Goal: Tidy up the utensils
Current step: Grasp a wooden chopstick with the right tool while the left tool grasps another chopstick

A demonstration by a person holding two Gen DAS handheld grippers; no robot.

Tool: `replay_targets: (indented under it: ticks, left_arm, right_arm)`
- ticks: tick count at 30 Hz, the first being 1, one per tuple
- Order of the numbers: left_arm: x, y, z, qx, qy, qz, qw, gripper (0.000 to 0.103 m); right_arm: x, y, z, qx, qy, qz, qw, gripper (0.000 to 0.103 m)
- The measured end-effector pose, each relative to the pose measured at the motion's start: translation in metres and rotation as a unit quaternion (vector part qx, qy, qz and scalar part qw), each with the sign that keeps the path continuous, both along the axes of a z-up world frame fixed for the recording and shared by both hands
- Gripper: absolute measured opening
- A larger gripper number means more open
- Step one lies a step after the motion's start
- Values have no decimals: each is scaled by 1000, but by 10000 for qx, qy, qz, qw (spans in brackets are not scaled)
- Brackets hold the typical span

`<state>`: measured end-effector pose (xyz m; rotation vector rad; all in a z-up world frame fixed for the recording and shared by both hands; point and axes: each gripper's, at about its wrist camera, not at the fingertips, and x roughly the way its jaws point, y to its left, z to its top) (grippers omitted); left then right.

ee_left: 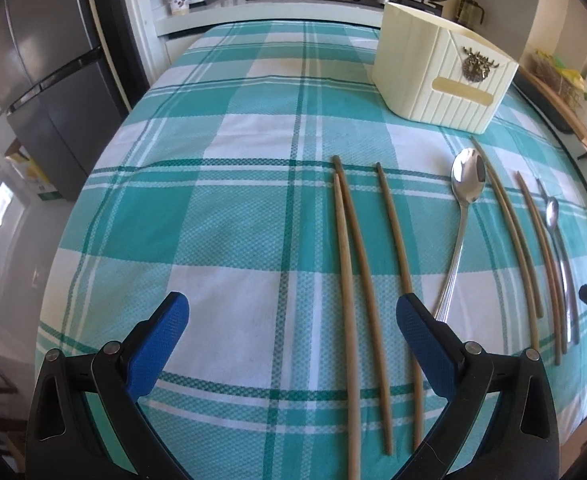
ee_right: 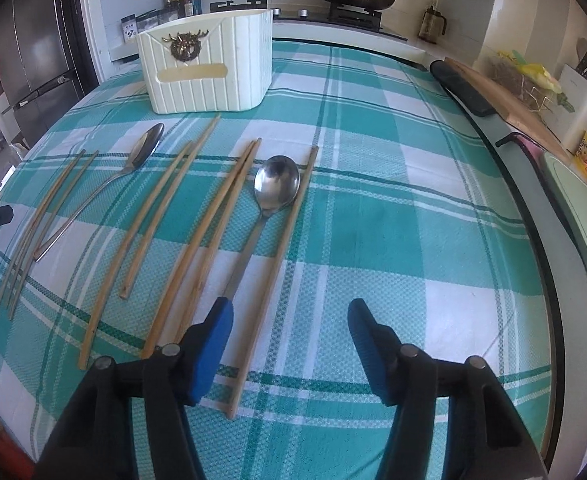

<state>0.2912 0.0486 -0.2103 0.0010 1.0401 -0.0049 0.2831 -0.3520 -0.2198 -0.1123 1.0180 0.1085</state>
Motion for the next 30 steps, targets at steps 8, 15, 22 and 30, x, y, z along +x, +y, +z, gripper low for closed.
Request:
replay_targets:
  ticks: [8,15,22,30]
  left_arm:
    - [9,3,-22,117,208,126,9996,103]
    - [11,4,-34,183,299,137,9993,103]
    - [15,9,-35,97,285,110,9995,103]
    - [18,13,-36,66,363,-158,9992,103]
  right_arm:
    - [8,-8,-9,71,56,-75,9999,61]
    - [13,-6,-20,-1,163,-42,9999,61]
    - [21,-4,-21,-48,129,67,9999,60]
    - [23,-7,-19,-74,47,133,9999,14]
